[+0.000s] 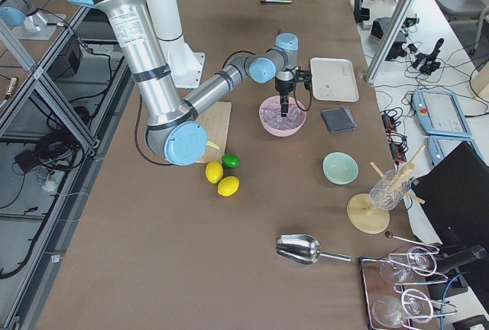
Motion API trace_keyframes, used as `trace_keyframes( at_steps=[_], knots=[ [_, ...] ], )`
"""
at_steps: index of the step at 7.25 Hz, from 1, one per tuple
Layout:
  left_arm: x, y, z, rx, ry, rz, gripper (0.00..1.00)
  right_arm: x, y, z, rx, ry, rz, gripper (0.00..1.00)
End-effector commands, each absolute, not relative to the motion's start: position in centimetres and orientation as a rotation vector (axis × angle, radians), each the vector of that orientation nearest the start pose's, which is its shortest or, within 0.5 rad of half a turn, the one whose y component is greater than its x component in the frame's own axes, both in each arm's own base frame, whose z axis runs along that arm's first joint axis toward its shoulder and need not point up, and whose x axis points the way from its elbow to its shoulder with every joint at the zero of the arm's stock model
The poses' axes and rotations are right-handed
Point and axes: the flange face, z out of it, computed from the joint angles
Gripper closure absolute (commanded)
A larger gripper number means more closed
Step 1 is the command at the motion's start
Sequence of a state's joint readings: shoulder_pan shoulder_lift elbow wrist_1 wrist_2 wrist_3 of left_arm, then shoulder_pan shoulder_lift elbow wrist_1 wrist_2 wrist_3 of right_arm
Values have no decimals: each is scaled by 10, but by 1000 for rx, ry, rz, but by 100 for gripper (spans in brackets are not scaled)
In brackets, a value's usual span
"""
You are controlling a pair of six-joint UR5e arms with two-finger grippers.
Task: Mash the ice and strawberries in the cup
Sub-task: 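Move the right gripper back into the pink bowl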
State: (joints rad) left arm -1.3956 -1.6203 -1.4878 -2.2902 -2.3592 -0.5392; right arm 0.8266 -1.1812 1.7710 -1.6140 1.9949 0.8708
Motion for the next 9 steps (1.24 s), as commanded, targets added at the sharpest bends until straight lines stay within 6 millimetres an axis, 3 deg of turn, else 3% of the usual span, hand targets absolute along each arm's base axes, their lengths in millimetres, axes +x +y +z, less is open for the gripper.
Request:
trace_keyframes(
  at_steps=[1, 4, 8, 9],
  knots=[
    [31, -538, 591, 343, 933, -63, 3, -362, -511, 376, 51, -658, -9, 21],
    [31, -536, 594, 340, 931, -64, 3, -373, -505, 372, 46, -665, -29, 22],
    [32, -537, 595, 336, 931, -63, 3, -392, -522, 406, 97, -715, -78, 22],
    [31, -537, 594, 339, 932, -65, 3, -389, -525, 404, 93, -723, -75, 22]
  ],
)
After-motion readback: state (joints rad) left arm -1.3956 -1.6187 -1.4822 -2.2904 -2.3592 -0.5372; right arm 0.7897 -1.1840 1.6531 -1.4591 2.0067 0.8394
